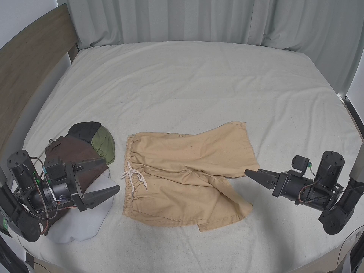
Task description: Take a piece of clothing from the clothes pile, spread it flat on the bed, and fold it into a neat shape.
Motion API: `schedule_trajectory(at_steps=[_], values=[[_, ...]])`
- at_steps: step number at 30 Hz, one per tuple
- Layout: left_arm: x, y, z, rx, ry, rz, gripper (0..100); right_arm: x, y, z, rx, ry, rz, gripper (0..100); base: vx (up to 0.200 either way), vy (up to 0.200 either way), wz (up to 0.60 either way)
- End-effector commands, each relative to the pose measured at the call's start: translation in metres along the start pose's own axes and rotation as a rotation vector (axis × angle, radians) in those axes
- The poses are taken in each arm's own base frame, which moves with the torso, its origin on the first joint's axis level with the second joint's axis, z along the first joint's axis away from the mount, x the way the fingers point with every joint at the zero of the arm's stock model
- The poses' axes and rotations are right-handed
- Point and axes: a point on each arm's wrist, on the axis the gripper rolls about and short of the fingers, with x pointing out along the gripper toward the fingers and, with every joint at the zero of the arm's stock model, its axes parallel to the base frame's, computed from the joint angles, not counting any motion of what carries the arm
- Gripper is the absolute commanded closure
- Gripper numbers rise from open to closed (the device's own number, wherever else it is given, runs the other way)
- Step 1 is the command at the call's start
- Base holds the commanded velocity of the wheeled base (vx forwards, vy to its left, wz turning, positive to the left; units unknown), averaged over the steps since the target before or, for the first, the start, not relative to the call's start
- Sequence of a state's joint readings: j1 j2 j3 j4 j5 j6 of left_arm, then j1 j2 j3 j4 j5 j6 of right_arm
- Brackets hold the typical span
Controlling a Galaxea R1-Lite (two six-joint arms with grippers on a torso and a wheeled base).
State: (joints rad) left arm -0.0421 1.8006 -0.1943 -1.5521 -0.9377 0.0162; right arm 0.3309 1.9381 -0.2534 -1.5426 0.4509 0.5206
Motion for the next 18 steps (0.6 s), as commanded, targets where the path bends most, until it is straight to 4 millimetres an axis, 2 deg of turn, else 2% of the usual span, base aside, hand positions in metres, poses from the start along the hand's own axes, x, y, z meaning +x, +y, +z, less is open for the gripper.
schedule_trajectory(at_steps=[1,7,18], values=[[0.004,0.006,-0.010,0.024,0.024,0.000,0,-0.002,-0.007,-0.014,0.020,0.055,-0.032,0,0.000,0.000,0.00],[0.006,0.012,-0.011,0.109,0.021,-0.010,0,-0.002,-0.013,-0.022,-0.015,0.089,-0.060,0,0.000,0.000,0.00],[0.005,0.012,-0.014,0.090,0.030,-0.003,0,0.000,-0.031,-0.050,0.036,0.183,-0.171,0,0.000,0.000,0.00]])
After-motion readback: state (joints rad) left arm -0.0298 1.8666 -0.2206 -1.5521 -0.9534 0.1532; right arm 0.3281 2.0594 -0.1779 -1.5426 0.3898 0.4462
